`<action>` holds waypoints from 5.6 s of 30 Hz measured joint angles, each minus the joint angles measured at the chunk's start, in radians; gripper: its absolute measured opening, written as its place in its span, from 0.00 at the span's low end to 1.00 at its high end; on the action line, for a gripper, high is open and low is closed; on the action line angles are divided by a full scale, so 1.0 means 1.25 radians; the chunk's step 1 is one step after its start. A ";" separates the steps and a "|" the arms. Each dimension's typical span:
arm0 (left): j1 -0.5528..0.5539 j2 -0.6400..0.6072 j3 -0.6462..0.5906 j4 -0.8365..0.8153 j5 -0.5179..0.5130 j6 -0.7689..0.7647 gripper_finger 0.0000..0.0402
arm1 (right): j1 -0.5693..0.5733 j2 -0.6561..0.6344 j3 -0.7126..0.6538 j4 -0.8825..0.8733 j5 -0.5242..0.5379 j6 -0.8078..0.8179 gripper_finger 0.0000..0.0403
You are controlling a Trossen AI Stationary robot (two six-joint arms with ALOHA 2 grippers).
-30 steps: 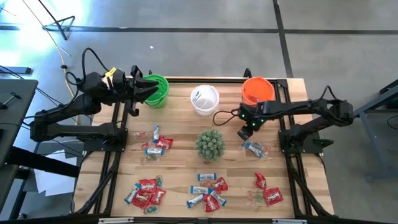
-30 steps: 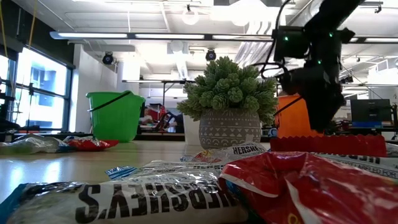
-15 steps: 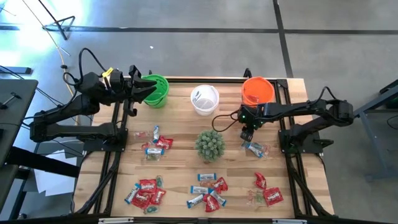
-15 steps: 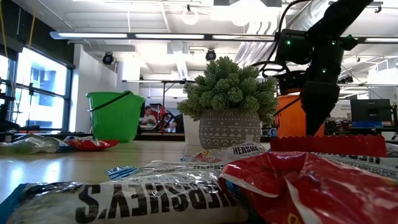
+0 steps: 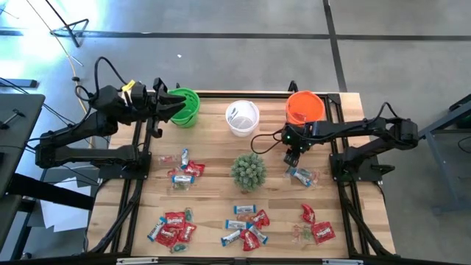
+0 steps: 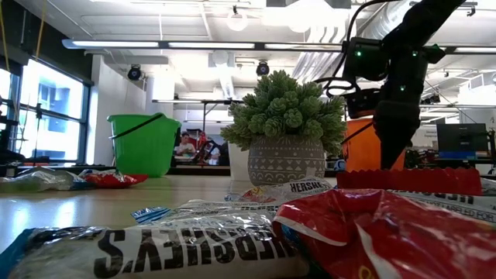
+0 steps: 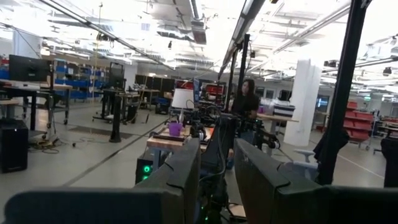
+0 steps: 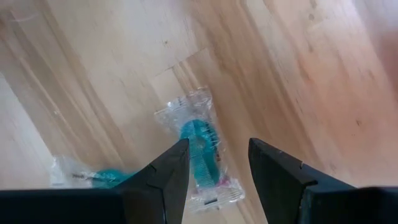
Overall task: Sort candy
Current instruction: Put the transparent candy into the orange bucket
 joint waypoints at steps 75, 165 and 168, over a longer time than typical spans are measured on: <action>0.000 -0.006 0.000 -0.032 -0.039 -0.006 0.20 | -0.142 0.140 0.604 -0.615 0.350 0.033 0.01; 0.000 -0.096 0.000 -0.154 -0.045 -0.070 0.20 | 0.342 0.138 0.006 -0.014 0.136 1.346 0.21; 0.000 -0.096 0.000 -0.154 -0.045 -0.055 0.20 | 0.342 0.139 0.005 -0.029 0.133 1.346 0.09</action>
